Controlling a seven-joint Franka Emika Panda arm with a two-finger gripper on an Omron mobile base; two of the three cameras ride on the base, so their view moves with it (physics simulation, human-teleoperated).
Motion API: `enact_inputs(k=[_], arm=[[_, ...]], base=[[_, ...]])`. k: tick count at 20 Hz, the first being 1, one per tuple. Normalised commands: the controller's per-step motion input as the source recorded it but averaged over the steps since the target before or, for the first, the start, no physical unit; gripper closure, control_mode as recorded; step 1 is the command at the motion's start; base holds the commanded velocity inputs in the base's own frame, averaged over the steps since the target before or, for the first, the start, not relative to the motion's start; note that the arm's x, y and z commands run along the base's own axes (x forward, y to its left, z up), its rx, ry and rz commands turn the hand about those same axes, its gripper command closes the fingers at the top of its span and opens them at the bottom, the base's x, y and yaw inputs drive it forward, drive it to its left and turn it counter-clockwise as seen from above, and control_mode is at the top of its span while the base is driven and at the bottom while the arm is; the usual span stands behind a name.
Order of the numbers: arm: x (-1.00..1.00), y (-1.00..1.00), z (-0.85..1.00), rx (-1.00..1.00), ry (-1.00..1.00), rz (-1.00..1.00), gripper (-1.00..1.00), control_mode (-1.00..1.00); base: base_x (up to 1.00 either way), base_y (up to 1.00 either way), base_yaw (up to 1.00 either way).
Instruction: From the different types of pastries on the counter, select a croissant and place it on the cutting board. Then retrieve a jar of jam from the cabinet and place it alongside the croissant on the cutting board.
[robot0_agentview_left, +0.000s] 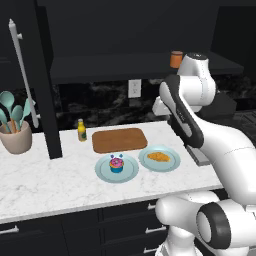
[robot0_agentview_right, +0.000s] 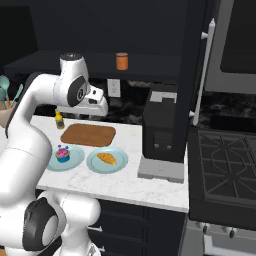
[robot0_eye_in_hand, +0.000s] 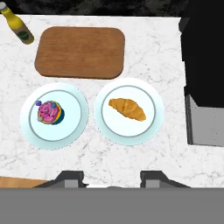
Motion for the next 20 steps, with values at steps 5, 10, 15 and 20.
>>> enact_inputs(k=[5,10,15,20], arm=[[0.00,0.00,0.00,0.00,0.00,0.00,-1.00,-1.00],[0.00,0.00,0.00,0.00,0.00,0.00,-1.00,-1.00],[-0.35,-0.13,0.00,0.00,0.00,0.00,-1.00,-1.00],[-0.71,-0.56,0.14,0.00,-0.09,0.00,-1.00,-1.00]], base=[[0.00,0.00,0.00],[0.00,0.00,0.00],[0.00,0.00,0.00],[0.00,0.00,0.00]])
